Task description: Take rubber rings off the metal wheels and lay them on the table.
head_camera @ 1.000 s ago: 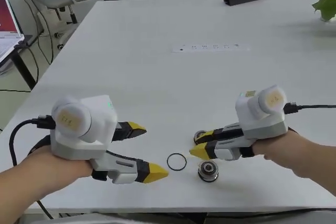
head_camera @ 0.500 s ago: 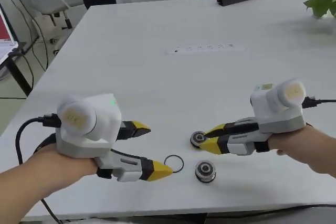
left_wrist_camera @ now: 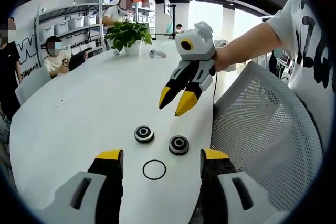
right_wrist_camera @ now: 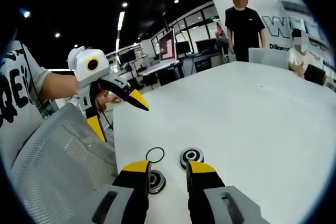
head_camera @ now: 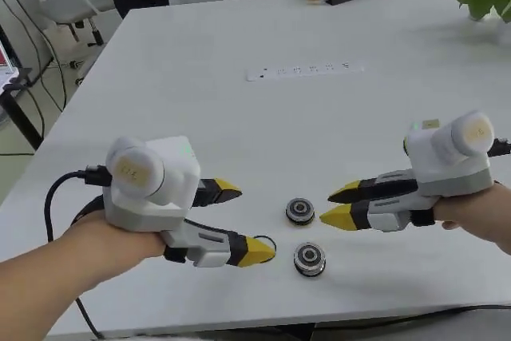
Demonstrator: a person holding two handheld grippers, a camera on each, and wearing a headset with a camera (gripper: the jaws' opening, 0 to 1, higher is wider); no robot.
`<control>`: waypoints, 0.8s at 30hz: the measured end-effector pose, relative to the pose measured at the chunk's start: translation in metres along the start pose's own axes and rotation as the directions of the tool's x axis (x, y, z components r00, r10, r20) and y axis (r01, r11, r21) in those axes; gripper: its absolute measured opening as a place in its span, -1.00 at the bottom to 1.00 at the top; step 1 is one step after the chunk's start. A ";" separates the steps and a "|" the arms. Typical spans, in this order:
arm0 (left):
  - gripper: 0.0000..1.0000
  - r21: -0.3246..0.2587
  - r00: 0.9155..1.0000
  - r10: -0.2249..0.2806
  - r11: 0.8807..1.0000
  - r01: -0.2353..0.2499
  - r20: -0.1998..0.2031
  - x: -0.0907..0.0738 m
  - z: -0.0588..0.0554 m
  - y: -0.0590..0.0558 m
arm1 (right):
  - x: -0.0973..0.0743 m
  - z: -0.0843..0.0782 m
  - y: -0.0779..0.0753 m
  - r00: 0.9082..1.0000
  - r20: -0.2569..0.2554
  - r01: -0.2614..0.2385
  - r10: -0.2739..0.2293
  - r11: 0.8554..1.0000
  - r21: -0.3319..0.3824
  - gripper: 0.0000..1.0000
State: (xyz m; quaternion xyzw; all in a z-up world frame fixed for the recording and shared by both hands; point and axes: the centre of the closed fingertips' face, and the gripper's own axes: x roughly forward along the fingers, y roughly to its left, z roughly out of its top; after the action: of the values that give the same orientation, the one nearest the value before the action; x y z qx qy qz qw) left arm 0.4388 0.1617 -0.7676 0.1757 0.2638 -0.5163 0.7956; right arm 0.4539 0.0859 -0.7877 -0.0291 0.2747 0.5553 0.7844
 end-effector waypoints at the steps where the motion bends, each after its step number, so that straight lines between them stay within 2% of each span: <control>1: 0.12 0.001 1.000 -0.002 1.000 0.002 -0.001 0.002 0.000 0.000 | -0.001 -0.001 0.000 1.000 0.000 0.000 0.000 1.000 -0.003 -0.49; 9: 0.08 0.009 1.000 -0.026 1.000 0.026 -0.015 0.014 -0.002 -0.005 | 0.000 -0.013 0.005 0.999 -0.027 -0.022 0.021 0.999 -0.032 -0.45; 24: -0.03 0.014 0.996 -0.063 0.998 0.064 -0.060 0.035 -0.015 -0.013 | 0.010 -0.040 0.009 0.992 -0.106 -0.082 0.072 0.992 -0.092 -0.43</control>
State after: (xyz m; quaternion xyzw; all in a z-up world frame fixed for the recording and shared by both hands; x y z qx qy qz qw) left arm 0.4352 0.1393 -0.8008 0.1889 0.2887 -0.5379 0.7691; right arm 0.4324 0.0837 -0.8239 -0.0850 0.2885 0.5954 0.7450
